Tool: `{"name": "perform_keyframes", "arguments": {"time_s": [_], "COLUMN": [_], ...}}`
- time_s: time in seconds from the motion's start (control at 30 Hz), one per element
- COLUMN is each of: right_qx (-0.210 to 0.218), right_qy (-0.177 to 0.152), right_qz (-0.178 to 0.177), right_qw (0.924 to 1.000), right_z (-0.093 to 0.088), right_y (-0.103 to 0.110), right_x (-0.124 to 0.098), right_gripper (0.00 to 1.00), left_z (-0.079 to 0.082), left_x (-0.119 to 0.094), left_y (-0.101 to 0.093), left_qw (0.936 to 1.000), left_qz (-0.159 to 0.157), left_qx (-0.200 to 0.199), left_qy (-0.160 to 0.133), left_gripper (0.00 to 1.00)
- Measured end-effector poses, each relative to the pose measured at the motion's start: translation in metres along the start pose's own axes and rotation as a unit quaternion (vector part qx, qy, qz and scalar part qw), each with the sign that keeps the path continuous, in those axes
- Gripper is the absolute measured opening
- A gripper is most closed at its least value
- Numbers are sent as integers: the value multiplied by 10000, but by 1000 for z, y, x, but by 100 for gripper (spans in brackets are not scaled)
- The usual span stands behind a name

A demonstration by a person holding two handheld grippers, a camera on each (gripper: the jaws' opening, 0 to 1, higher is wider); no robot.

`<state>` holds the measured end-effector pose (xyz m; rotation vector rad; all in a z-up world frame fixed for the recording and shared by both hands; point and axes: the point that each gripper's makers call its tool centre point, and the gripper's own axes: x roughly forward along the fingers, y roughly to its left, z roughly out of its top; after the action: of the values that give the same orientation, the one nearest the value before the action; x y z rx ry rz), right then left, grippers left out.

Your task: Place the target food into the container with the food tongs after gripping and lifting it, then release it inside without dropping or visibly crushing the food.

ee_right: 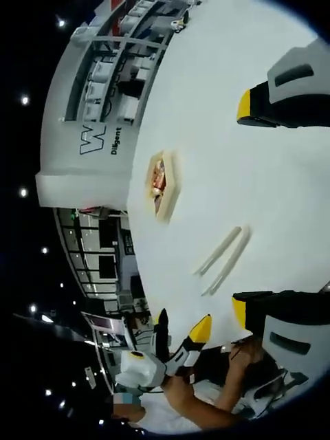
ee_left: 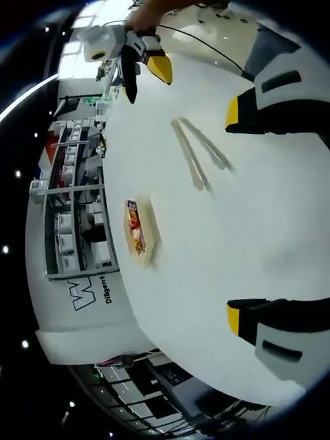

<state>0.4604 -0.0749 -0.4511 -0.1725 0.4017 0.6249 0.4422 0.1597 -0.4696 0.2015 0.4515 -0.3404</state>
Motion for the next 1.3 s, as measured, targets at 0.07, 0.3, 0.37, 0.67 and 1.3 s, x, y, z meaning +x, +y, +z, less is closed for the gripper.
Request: {"name": "perform_keyframes", "arguments": {"time_s": [0.07, 0.3, 0.37, 0.67, 1.3], "right_qx": [-9, -38, -13, -29, -104], "right_qy": [14, 62, 76, 84, 217], "right_qz": [-26, -83, -96, -188, -67], "right_qw": [10000, 9999, 9999, 9998, 9997], "right_z": [-2, -8, -10, -13, -16], "right_y": [-1, -2, -4, -10, -2], "right_x": [1, 0, -1, -1, 2], "right_gripper": [99, 99, 99, 99, 99], "left_z": [1, 0, 0, -1, -3], "left_x": [0, 2, 3, 4, 2], "left_y": [0, -2, -5, -7, -14], "left_qw": [10000, 10000, 9999, 10000, 9995], "left_qz": [1, -51, -89, -81, -314], "left_qx": [23, -54, -38, 9, 77], "left_qy": [-30, -49, -64, -40, 69], "left_gripper": [98, 97, 97, 99, 99]}}
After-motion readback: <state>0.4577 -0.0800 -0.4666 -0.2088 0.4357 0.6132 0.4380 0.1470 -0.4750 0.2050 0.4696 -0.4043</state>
